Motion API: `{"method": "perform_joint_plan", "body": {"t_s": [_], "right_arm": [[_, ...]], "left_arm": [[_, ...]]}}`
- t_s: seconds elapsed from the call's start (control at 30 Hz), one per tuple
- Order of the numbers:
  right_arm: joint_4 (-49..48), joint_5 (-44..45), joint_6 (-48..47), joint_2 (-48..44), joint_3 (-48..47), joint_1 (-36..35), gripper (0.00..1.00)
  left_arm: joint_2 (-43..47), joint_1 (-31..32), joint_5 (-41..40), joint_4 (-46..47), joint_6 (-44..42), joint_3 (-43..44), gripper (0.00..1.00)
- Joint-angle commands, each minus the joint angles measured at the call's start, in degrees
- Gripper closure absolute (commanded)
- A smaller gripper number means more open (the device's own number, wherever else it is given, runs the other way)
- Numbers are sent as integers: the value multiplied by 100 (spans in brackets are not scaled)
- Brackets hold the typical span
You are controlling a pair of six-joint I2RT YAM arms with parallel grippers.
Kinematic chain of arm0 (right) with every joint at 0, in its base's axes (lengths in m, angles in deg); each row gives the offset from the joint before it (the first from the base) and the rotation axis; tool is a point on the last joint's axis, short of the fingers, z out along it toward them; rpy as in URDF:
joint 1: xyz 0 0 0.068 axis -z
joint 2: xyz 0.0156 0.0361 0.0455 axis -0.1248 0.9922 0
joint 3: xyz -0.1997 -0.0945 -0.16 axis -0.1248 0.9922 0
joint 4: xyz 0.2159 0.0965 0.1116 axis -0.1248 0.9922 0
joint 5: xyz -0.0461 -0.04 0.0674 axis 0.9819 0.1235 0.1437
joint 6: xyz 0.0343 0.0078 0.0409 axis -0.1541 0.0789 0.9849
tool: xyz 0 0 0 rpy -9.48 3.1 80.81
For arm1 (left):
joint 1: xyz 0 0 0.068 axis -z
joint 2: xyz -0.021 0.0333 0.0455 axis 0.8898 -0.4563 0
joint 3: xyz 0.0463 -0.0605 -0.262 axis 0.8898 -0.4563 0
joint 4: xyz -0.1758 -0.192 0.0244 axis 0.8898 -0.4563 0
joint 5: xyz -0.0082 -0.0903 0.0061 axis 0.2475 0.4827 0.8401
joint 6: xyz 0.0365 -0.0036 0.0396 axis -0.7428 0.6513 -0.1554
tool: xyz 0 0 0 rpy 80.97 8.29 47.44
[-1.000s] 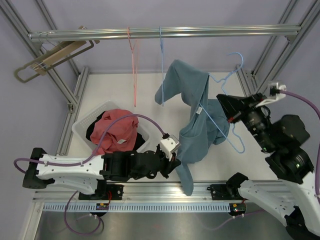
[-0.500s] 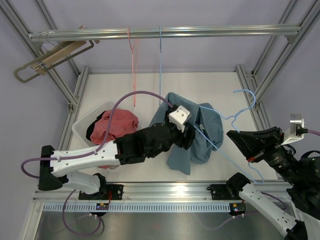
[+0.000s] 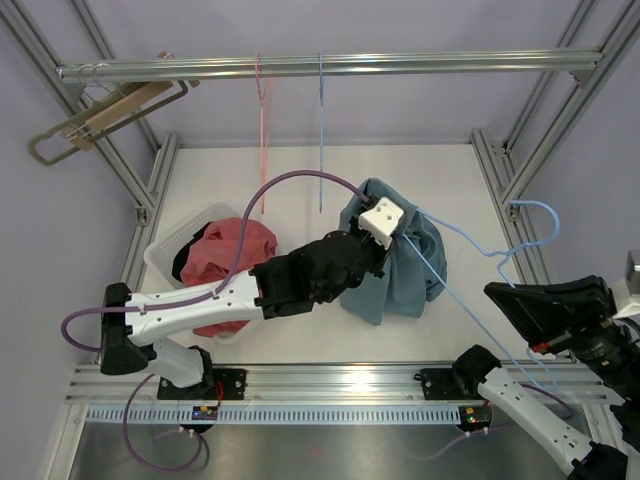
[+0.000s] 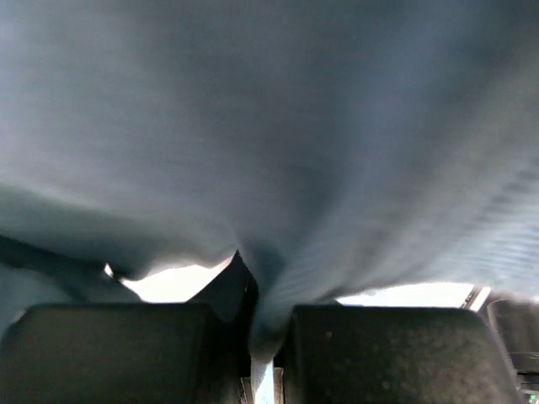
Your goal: Remove the t-shirt from the hanger
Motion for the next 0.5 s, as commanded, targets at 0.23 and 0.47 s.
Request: {"method": "perform_joint_plan", "body": {"t_s": [0.23, 0.47], "right_arm": [[1235, 1125, -628, -496, -731, -5, 100], [954, 1196, -664, -435, -309, -14, 100]], "left_arm": [[2146, 671, -411, -1408, -402, 1077, 100], [3070, 680, -1739, -2809, -946, 2492, 100]]}}
